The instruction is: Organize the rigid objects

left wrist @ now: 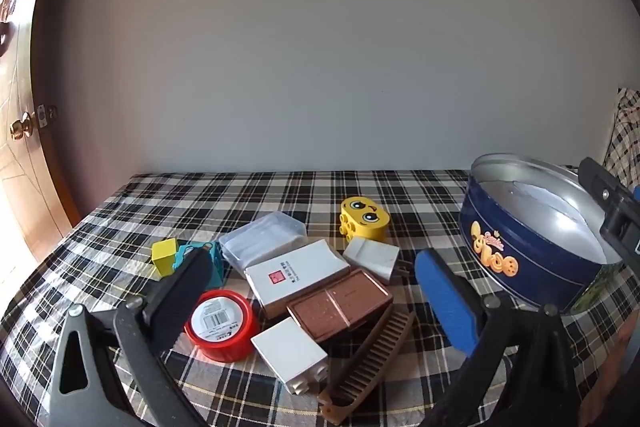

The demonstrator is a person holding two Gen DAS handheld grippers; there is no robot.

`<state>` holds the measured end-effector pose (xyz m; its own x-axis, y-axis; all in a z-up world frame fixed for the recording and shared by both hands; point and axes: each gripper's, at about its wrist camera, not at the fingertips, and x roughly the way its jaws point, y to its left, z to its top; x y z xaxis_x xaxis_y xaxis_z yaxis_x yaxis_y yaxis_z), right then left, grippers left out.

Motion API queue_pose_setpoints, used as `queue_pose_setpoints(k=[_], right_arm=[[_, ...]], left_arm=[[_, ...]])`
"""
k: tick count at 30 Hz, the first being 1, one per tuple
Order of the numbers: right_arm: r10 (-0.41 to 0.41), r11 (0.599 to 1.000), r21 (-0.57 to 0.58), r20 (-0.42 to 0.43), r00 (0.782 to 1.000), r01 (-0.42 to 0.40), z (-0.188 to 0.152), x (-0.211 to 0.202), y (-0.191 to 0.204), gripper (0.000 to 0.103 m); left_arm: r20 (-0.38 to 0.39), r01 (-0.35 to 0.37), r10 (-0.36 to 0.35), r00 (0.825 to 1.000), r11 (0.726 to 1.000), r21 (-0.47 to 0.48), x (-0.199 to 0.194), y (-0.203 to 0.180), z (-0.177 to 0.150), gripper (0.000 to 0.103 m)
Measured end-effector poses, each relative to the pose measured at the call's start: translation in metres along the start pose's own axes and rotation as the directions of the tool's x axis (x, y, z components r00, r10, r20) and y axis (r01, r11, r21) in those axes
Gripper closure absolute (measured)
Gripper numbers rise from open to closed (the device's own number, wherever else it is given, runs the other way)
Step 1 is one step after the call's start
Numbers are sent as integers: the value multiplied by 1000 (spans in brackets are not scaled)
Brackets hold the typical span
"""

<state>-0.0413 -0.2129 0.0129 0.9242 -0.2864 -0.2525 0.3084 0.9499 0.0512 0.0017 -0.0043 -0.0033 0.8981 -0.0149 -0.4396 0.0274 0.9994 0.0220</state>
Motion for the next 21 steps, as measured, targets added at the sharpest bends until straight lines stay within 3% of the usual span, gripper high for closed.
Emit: queue_pose_setpoints(k=[21], right_arm=[[12, 1000, -20, 10, 1000, -11, 0, -3, 4, 1]], left_arm=[[-18, 6, -6, 1000, 1000, -4, 2, -3, -2, 0]])
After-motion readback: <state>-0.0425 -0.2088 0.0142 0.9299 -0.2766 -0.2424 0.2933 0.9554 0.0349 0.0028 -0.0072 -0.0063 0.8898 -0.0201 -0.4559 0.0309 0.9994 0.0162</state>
